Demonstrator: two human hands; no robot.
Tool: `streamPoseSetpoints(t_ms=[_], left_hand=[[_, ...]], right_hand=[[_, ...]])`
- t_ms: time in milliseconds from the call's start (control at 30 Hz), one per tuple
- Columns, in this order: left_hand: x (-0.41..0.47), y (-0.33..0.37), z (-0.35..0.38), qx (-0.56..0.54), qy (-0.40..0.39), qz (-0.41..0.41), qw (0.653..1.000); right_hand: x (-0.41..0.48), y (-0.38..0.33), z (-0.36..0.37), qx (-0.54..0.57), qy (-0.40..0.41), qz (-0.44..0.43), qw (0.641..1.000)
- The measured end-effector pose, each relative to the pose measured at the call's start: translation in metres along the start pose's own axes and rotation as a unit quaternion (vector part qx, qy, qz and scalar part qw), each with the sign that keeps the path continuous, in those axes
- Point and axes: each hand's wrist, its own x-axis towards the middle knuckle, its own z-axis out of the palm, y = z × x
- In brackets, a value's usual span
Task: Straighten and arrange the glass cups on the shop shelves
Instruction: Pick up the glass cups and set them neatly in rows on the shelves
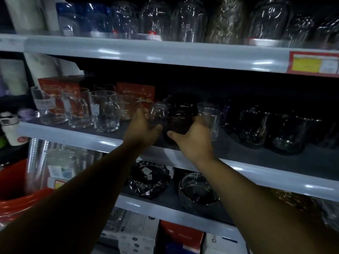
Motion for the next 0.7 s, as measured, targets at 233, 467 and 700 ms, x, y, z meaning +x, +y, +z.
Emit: streamPoseSetpoints(t_ms=[233,467,700], left_hand=[[0.002,-0.002,0.008,0.082,0.007,-0.011,0.997],[-0.006,-0.002,0.010,0.084,0.031,0.015,0.996],[-0.005,-0.004,0.011,0.091,0.036,0.020,0.995]], right_hand=[[0.002,0.001,0.002,-0.058,0.001,0.017,0.998],[-0.006,0.005,-0.008,-0.068,0.017,-0.019,0.997],[-0.001,-0.003,-0.004,-0.183,0.034,-0.008,0.983]])
